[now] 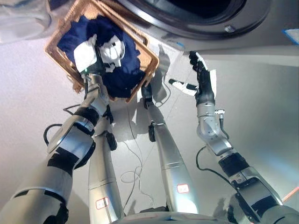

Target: Put the clothes in the basket into the washing machine.

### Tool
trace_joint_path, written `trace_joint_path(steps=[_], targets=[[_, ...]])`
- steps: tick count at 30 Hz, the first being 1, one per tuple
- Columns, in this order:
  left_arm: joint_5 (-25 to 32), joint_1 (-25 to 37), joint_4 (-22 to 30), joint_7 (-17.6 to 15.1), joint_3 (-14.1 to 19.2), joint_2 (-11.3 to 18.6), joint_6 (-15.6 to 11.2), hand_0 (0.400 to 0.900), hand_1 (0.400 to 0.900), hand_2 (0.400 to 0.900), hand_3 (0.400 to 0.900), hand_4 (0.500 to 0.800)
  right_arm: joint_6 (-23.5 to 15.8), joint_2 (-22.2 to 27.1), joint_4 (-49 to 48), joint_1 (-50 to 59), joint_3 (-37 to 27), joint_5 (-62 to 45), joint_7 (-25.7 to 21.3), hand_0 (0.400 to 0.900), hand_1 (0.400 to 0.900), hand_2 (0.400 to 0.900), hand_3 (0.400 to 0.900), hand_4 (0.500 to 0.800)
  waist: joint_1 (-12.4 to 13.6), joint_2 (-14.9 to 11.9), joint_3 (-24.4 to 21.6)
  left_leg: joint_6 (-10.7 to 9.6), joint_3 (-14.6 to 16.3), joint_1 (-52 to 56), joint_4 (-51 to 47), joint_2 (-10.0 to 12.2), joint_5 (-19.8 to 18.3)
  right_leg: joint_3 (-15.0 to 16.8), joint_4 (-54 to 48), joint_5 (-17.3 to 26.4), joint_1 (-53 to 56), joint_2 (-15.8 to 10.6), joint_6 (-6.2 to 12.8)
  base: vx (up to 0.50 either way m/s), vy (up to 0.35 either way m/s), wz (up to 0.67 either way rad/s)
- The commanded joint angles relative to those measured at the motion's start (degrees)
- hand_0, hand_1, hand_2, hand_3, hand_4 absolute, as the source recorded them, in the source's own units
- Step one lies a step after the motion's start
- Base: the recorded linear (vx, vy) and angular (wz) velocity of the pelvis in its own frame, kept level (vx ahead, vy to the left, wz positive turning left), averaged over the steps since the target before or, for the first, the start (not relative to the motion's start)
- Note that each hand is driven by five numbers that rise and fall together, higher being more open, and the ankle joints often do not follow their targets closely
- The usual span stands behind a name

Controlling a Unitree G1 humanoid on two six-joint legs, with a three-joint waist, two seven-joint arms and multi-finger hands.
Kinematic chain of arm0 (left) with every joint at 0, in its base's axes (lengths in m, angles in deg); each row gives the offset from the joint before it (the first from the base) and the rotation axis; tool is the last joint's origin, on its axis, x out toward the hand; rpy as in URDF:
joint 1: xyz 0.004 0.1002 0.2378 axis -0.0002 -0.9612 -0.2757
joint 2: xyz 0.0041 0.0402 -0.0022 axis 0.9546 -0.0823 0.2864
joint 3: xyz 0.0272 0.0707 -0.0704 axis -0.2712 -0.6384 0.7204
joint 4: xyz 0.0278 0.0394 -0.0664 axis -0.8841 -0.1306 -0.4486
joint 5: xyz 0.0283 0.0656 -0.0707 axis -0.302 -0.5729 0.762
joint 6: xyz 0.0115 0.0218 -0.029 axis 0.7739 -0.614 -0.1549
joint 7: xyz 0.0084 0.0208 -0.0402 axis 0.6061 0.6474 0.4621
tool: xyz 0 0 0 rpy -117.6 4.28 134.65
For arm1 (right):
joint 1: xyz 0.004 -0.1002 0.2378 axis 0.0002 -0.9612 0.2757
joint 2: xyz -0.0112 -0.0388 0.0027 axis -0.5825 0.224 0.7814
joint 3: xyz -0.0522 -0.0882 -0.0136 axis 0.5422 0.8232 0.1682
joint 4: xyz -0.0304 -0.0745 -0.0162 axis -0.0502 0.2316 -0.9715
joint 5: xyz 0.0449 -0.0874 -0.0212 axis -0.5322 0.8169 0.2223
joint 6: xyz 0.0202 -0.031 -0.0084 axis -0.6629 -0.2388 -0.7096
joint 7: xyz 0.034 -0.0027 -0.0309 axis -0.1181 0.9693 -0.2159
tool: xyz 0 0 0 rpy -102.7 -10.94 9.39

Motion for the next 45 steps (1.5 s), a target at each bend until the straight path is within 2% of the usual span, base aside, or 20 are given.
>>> trace_joint_path(steps=[1, 2, 3, 4, 5, 6, 16, 24, 32, 33, 34, 35, 36, 38, 39, 43, 44, 45], targets=[[-0.14, -2.93, 0.60, -3.59, 3.10, -0.76, 0.73, 0.900, 0.900, 0.900, 0.900, 0.800, -5.32, 1.30, -8.09, -5.87, -1.00, 2.18, -3.08, 0.900, 0.900, 0.900, 0.900, 0.800, -0.89, 2.02, -7.71, -2.75, -4.83, 0.72, 3.83, 2.62, -5.45, -0.06, 5.35, -4.11, -1.35, 0.73, 4.19, -0.03, -0.032, -0.12], [-0.11, -2.73, 0.56, -3.48, 3.28, -0.48, 0.74, 0.900, 0.900, 0.900, 0.900, 0.800, -5.38, 1.42, -8.58, -6.29, -1.19, 2.38, -3.06, 0.900, 0.900, 0.900, 0.900, 0.800, -0.93, 2.10, -7.86, -2.74, -4.84, -0.37, 4.63, 2.66, -5.72, -0.13, 5.79, -4.24, -2.19, 0.82, 4.14, -0.02, -0.031, -0.11], [0.00, -2.47, 0.33, -3.41, 3.37, -0.37, 0.67, 0.829, 0.829, 0.829, 0.829, 0.758, -5.46, 1.44, -8.64, -6.53, -1.37, 2.40, -3.03, 0.900, 0.900, 0.900, 0.900, 0.800, -1.00, 2.12, -7.98, -2.68, -4.96, -1.15, 5.23, 2.68, -5.88, -0.25, 6.26, -4.42, -2.88, 0.92, 4.15, -0.01, -0.028, -0.08], [-0.03, -2.39, 0.27, -3.37, 3.32, -0.06, 0.67, 0.690, 0.690, 0.690, 0.690, 0.674, -5.56, 1.39, -8.80, -6.84, -1.68, 2.31, -3.03, 0.900, 0.900, 0.900, 0.900, 0.800, -1.01, 2.20, -8.07, -2.66, -4.88, -1.80, 5.75, 2.71, -6.08, -0.34, 6.58, -4.54, -3.42, 0.93, 4.17, -0.02, -0.010, -0.11], [-0.04, -2.37, 0.24, -3.28, 3.30, 0.08, 0.66, 0.516, 0.516, 0.516, 0.516, 0.569, -5.72, 1.34, -8.91, -7.10, -1.98, 2.31, -3.16, 0.900, 0.900, 0.900, 0.900, 0.800, -1.10, 2.23, -8.08, -2.58, -4.85, -2.52, 6.31, 2.72, -6.27, -0.50, 7.05, -4.63, -4.02, 0.97, 4.21, -0.02, -0.008, -0.08], [-0.13, -2.32, 0.25, -3.14, 3.36, 0.10, 0.66, 0.400, 0.400, 0.400, 0.400, 0.500, -5.79, 1.33, -8.81, -7.32, -2.10, 2.33, -3.11, 0.900, 0.900, 0.900, 0.900, 0.800, -1.12, 2.31, -8.25, -2.52, -5.05, -3.27, 6.86, 2.60, -6.44, -0.54, 7.34, -4.74, -4.65, 0.96, 4.19, -0.02, -0.015, -0.04], [-0.38, -2.96, -0.06, -2.14, 2.34, -1.54, -0.07, 0.400, 0.400, 0.400, 0.400, 0.500, -6.27, 0.84, -6.45, -7.08, -1.44, 2.45, -2.40, 0.900, 0.900, 0.900, 0.900, 0.800, -1.24, 3.20, -10.46, -2.06, -5.13, -5.65, 7.25, 2.03, -6.43, -1.17, 7.51, -4.49, -7.12, 1.16, 3.81, 0.00, -0.002, 0.00], [-0.13, -2.81, -0.13, -1.46, 1.91, -1.65, -0.74, 0.400, 0.400, 0.400, 0.400, 0.500, -6.47, 0.96, -5.58, -6.59, -1.36, 2.38, -2.24, 0.900, 0.900, 0.900, 0.900, 0.800, -1.20, 3.69, -11.97, -2.24, -5.37, -4.29, 4.42, 1.93, -5.26, -1.42, 4.98, -3.56, -5.53, 0.93, 3.75, 0.00, 0.003, 0.02], [1.17, -5.82, 1.41, -0.40, 2.10, -3.11, -2.82, 0.400, 0.400, 0.400, 0.400, 0.500, -6.04, 1.19, -3.41, -7.11, -1.04, 2.01, -1.70, 0.900, 0.900, 0.900, 0.900, 0.800, -0.48, 3.50, -12.72, -2.97, -5.64, 3.96, -2.76, 1.73, -2.45, -2.21, 0.93, -2.51, 2.39, -0.16, 3.66, 0.01, -0.006, 0.15], [1.64, -6.28, 1.47, -0.05, 2.38, -3.40, -3.26, 0.400, 0.400, 0.400, 0.400, 0.500, -5.89, 1.20, -2.94, -7.15, -0.99, 1.88, -1.43, 0.900, 0.900, 0.900, 0.900, 0.800, -0.83, 3.10, -12.47, -2.88, -5.41, 5.06, -4.66, 1.09, 0.16, -2.38, -0.44, -0.55, 3.50, -1.14, 3.53, 0.04, 0.008, 0.15], [2.33, -6.77, 1.55, 0.07, 2.55, -3.60, -3.67, 0.400, 0.400, 0.400, 0.400, 0.500, -5.70, 1.24, -2.41, -7.33, -0.73, 1.69, -1.20, 0.900, 0.900, 0.900, 0.900, 0.800, -0.31, 3.25, -12.46, -3.18, -5.60, 7.72, -5.87, 1.66, -1.36, -2.34, -0.52, -2.04, 5.62, -0.74, 3.82, -0.05, 0.014, 0.25], [3.75, -7.33, 2.00, 0.46, 3.29, -3.88, -4.21, 0.400, 0.400, 0.400, 0.400, 0.500, -5.51, 1.32, -2.30, -7.57, -0.82, 1.58, -0.96, 0.900, 0.900, 0.900, 0.900, 0.800, -0.66, 2.84, -12.24, -3.03, -5.37, 8.78, -7.49, 0.94, 1.02, -2.39, -1.88, -0.18, 6.85, -1.69, 3.63, 0.05, -0.014, 0.16], [5.81, -8.00, 2.43, 1.26, 4.19, -4.26, -5.31, 0.400, 0.400, 0.400, 0.400, 0.500, -5.33, 1.39, -1.91, -7.91, -0.93, 1.26, -0.60, 0.900, 0.900, 0.900, 0.900, 0.800, -0.52, 2.72, -12.09, -3.15, -5.25, 10.50, -8.64, 0.94, 1.44, -2.50, -2.58, -0.07, 8.55, -2.03, 3.66, -0.03, -0.012, 0.25], [11.76, -9.76, 5.27, 3.13, 6.43, -5.00, -7.89, 0.400, 0.400, 0.400, 0.400, 0.500, -4.69, 1.61, -1.80, -9.30, -1.42, 0.46, 0.41, 0.900, 0.900, 0.900, 0.900, 0.800, -0.06, 2.71, -11.70, -3.19, -5.10, 14.86, -11.63, 0.41, 2.35, -2.70, -4.28, 0.13, 12.49, -2.30, 3.71, 0.08, -0.005, 0.13], [16.17, -10.62, 7.04, 5.37, 7.65, -5.36, -9.96, 0.400, 0.400, 0.400, 0.400, 0.500, -4.18, 1.69, -1.51, -10.00, -1.78, -0.01, 1.07, 0.900, 0.900, 0.900, 0.900, 0.800, 0.21, 2.68, -11.46, -3.23, -5.06, 16.99, -13.07, 0.03, 2.82, -2.61, -4.97, 0.22, 14.39, -2.42, 3.76, 0.07, 0.012, 0.12], [22.06, -14.77, 15.11, 8.88, 8.14, -5.77, -13.14, 0.400, 0.400, 0.400, 0.400, 0.500, -3.02, 1.00, 1.58, -12.06, -2.73, -1.88, 3.60, 0.900, 0.900, 0.900, 0.900, 0.800, 1.19, 2.70, -10.93, -3.20, -4.90, 23.90, -17.68, -0.84, 4.20, -2.70, -7.63, 0.36, 20.58, -2.82, 3.89, 0.07, 0.009, 0.13], [24.75, -15.75, 15.80, 10.11, 8.12, -6.16, -14.40, 0.400, 0.400, 0.400, 0.400, 0.500, -2.76, 0.52, 2.85, -12.34, -2.49, -2.48, 4.20, 0.900, 0.900, 0.900, 0.900, 0.800, 1.36, 2.71, -10.82, -3.19, -4.98, 25.48, -18.82, -0.88, 4.62, -2.73, -8.22, 0.38, 22.02, -2.85, 3.88, 0.05, 0.007, 0.05], [24.76, -15.75, 15.80, 10.12, 8.12, -6.15, -14.40, 0.400, 0.400, 0.400, 0.400, 0.500, -2.76, 0.52, 2.86, -12.34, -2.48, -2.48, 4.20, 0.900, 0.900, 0.900, 0.900, 0.800, 1.37, 2.67, -10.73, -3.19, -4.96, 25.62, -18.91, -0.88, 4.65, -2.71, -8.25, 0.38, 22.13, -2.85, 3.88, 0.06, 0.014, 0.03]])
